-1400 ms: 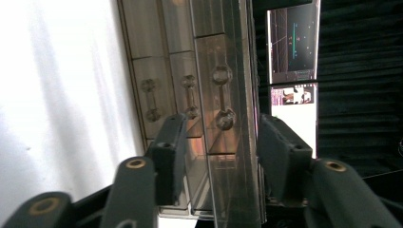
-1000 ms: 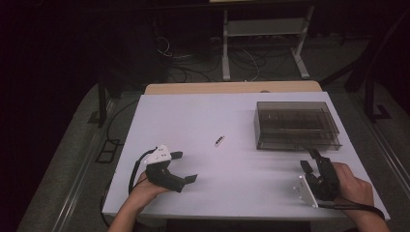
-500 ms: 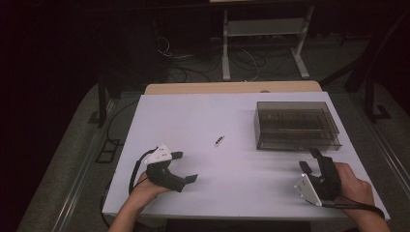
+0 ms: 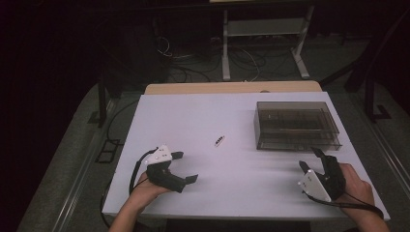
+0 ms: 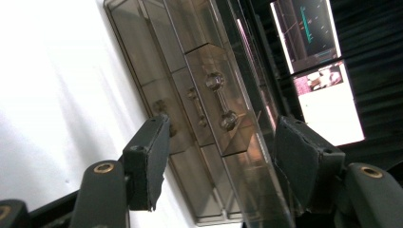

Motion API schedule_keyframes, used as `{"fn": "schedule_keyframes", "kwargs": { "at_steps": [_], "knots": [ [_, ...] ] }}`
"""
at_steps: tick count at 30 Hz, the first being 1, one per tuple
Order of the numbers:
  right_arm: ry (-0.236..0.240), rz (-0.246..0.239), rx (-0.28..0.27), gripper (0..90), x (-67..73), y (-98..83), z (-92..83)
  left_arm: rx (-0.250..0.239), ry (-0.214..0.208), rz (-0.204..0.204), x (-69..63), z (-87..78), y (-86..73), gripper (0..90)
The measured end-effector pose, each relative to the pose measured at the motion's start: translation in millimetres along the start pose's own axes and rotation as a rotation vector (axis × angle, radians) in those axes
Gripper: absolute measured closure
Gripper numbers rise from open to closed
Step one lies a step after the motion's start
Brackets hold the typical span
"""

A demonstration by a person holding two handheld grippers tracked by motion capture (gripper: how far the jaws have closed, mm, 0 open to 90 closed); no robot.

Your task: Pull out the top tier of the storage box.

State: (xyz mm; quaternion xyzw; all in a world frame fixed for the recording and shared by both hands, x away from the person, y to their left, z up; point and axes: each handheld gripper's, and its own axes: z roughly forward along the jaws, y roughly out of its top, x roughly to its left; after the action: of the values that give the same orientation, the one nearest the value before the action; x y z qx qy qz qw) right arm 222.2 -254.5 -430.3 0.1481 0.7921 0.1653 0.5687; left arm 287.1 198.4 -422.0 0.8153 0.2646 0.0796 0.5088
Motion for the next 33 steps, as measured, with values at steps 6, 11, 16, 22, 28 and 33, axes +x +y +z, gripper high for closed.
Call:
{"fn": "schedule_keyframes", "kwargs": {
  "at_steps": [6,11,16,22,28,33],
  "knots": [
    [0.027,0.077,-0.001,36.5,-3.2,-3.6,-1.6,0.000,0.001,0.000,0.5,-0.1,0.0,0.0],
    [0.049,0.120,-0.001,36.5,-6.2,-5.4,-1.2,-0.001,0.002,-0.002,0.5,-0.5,0.1,0.0],
    [0.077,0.184,-0.004,36.5,-10.5,-7.8,-0.7,-0.001,0.003,-0.002,0.8,-0.9,0.0,0.0],
    [0.115,0.256,-0.004,36.5,-14.1,-10.5,-0.2,0.001,0.004,0.000,0.8,-0.7,0.0,0.0],
    [0.157,0.334,-0.006,36.5,-17.8,-13.4,1.2,0.001,0.005,-0.002,1.0,-0.8,-0.1,0.0],
    [0.198,0.396,-0.005,36.5,-20.3,-15.7,2.2,0.000,0.004,-0.002,0.9,-0.8,-0.1,0.0]
  ]
}}
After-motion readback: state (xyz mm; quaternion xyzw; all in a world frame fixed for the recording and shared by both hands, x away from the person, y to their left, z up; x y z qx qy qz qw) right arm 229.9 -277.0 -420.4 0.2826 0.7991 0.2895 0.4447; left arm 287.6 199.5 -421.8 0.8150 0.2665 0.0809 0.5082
